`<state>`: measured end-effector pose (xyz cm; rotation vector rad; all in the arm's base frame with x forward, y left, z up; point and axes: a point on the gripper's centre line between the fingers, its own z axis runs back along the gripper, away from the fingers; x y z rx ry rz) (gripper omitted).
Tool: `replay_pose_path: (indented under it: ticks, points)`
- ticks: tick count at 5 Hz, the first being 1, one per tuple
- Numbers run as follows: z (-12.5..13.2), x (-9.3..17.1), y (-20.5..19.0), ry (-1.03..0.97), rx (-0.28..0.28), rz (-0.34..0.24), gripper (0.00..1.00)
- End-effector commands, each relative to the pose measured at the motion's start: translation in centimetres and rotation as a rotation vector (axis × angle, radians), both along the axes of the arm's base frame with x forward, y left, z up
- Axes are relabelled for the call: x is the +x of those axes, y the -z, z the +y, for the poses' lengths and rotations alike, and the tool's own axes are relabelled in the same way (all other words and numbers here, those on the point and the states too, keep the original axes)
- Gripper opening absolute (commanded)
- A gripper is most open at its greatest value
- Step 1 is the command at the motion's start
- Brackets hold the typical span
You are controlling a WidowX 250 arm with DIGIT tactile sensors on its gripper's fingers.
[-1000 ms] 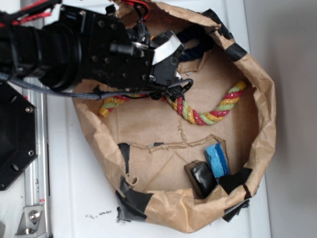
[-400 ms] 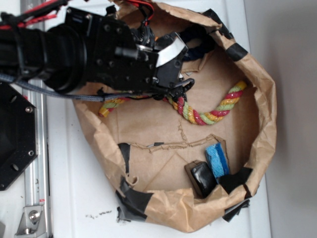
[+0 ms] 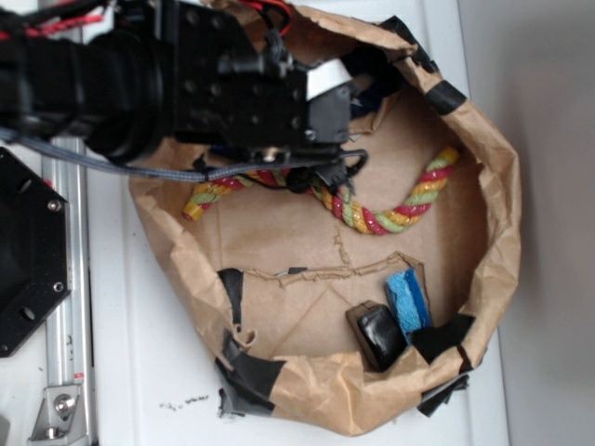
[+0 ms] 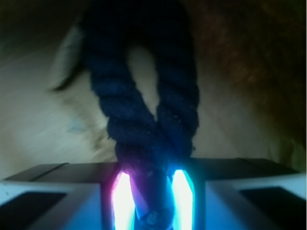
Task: Grab the blue rope.
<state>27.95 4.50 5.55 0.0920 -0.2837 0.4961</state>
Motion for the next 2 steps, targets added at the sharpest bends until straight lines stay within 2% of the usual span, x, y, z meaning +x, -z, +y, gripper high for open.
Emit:
replay_pose_path:
  ticks: [1,2]
  points:
    - [-5.2,0.0,-10.2,0.264,-0.067,-0.083,0.0]
    - [-6.4,-1.7,-11.9,0.399,-0.076,-0.014,0.0]
